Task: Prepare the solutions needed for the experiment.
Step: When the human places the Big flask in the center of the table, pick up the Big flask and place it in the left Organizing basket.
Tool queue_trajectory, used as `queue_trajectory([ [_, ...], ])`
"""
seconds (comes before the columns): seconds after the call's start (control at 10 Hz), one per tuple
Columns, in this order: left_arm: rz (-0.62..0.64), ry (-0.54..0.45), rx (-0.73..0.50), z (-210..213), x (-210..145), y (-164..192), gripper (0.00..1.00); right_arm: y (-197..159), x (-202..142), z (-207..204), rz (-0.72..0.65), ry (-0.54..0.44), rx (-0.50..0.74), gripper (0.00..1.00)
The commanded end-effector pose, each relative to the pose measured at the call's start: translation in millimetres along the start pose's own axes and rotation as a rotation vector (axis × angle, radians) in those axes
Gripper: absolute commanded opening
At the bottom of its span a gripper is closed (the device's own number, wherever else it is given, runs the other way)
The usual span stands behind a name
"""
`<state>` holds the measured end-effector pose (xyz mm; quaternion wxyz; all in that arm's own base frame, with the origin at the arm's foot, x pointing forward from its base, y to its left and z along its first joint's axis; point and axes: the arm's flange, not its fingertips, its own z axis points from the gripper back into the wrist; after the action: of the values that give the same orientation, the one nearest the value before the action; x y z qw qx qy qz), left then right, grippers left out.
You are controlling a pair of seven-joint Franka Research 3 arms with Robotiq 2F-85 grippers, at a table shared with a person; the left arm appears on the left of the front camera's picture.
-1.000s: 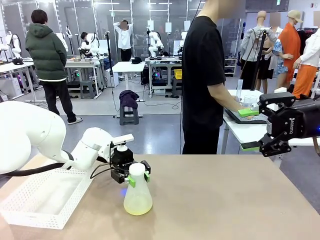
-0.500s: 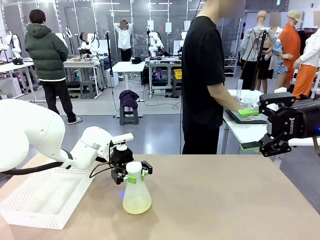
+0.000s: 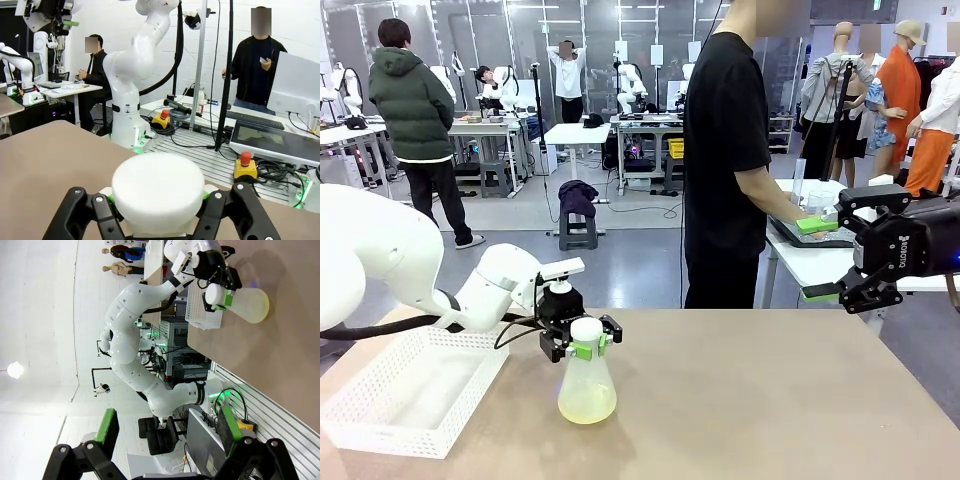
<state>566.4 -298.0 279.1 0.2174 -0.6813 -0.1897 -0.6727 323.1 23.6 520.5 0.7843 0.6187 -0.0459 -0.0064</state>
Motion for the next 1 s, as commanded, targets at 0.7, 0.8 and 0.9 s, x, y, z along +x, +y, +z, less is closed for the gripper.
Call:
queue_trajectory([
  [0.7,-0.154,0.172,0.097,31,133,-59,0.0,0,0,0,0.008,0.001,0.006,1.0],
  [0.8,-0.178,0.174,0.111,35,145,-75,0.0,0,0,0,0.008,0.001,0.006,1.0],
  [0.9,-0.195,0.158,0.128,41,154,-92,0.0,0,0,0,0.008,0.001,0.006,1.0],
])
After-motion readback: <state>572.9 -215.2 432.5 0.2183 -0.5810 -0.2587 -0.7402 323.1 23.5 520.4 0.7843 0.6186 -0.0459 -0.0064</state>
